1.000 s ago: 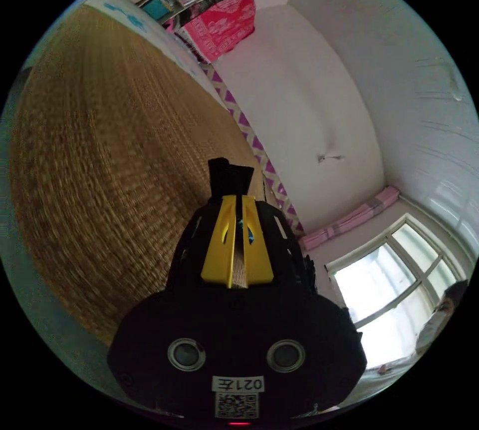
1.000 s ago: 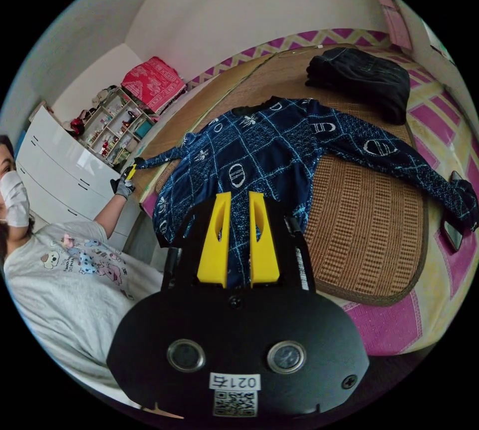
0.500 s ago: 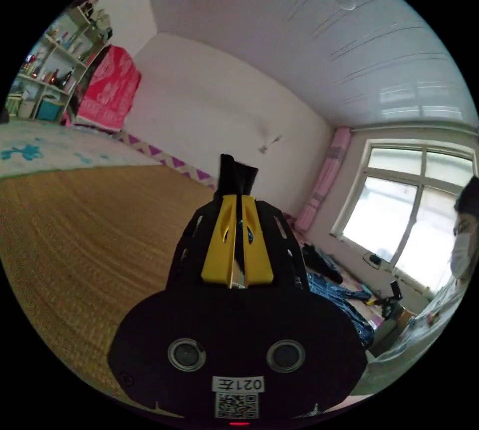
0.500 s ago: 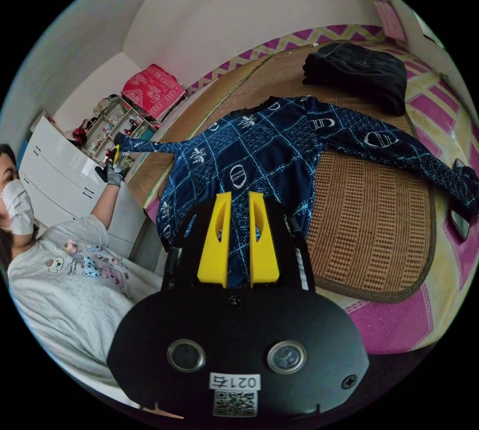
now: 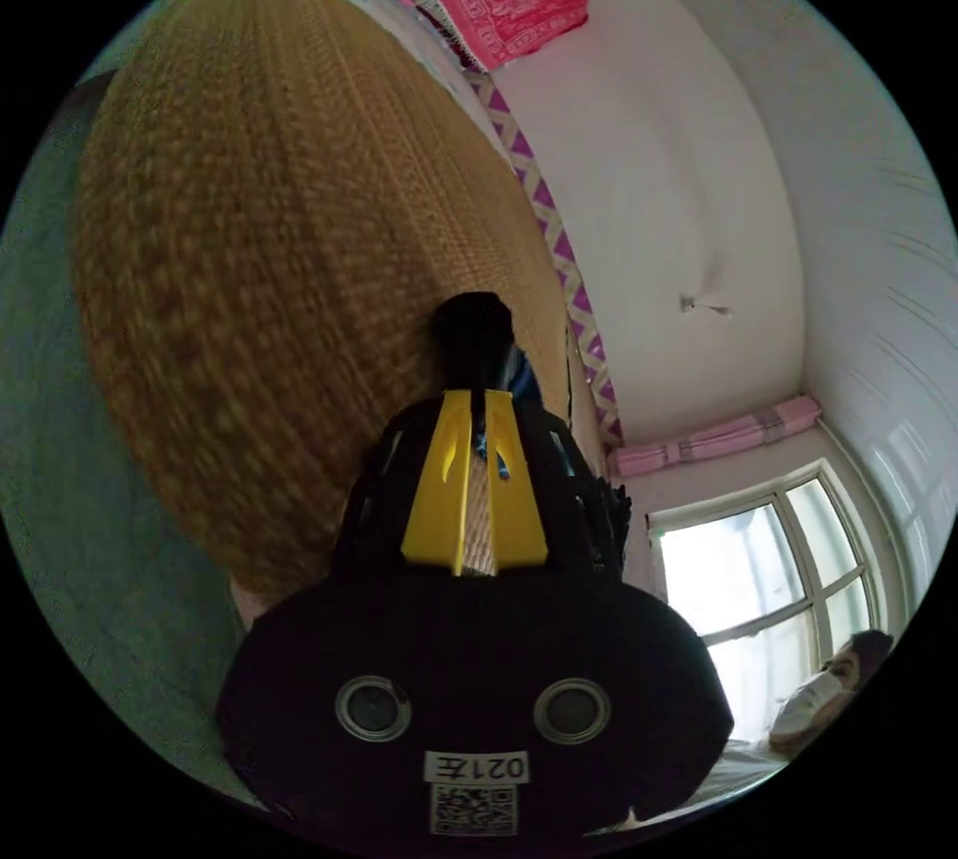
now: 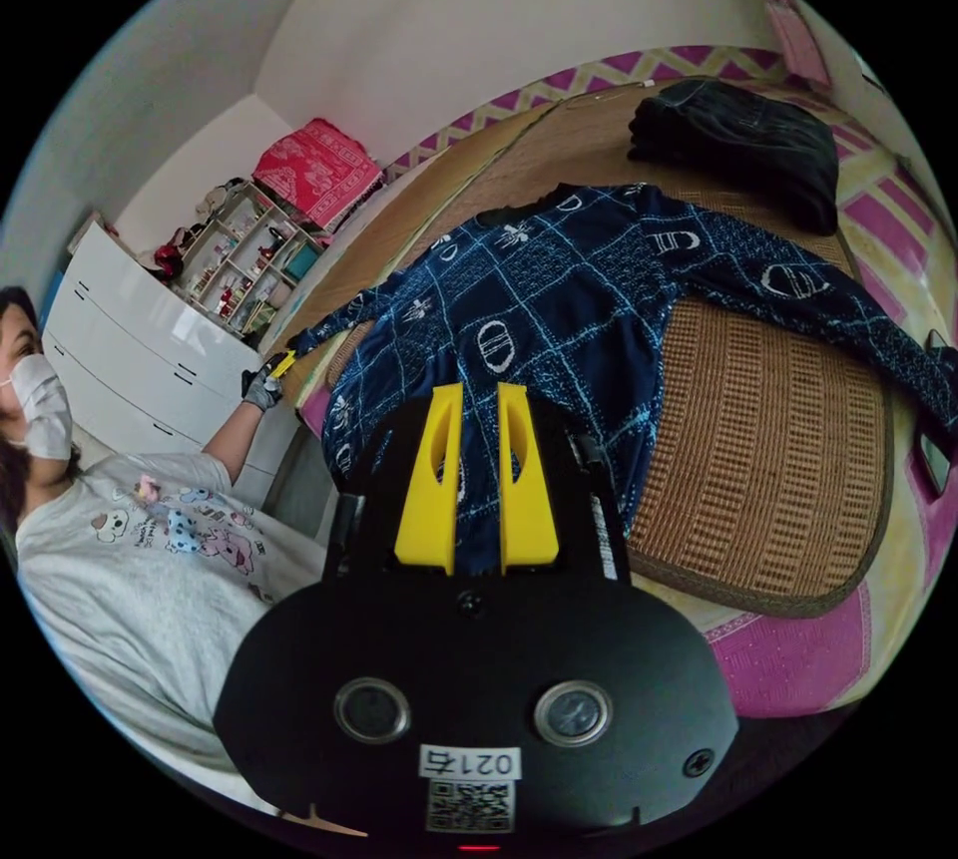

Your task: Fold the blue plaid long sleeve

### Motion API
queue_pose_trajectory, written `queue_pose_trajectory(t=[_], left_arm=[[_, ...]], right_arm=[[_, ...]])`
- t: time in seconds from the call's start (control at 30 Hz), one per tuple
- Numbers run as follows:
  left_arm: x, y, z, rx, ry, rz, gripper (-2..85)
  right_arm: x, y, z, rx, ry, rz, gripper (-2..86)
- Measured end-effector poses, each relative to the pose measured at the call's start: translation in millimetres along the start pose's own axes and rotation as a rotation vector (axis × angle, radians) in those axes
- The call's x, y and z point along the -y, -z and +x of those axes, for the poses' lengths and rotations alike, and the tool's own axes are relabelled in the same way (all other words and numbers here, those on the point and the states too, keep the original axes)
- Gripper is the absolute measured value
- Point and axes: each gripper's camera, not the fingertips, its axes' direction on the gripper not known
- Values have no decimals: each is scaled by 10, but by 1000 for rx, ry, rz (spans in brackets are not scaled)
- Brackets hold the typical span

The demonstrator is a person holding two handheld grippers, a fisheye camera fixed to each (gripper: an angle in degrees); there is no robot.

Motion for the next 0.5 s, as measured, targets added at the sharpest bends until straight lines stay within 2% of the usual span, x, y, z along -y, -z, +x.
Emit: queue_pose_trajectory(t=[0.17,0.3,0.4,0.5], left_arm=[[141,401,-111,23,-41,66,87],[354,580,-30,59,-151,85,105],[591,465,34,171,-244,0,112],[823,267,-48,195,-276,-133,105]], right_arm=[[115,-206,-85,18,-1,-13,63],[363,-420,-271,56,58,-55,66],[831,-756,-645,72,190,-100,75],[1394,-1280,-1081,35,328,-165,80]])
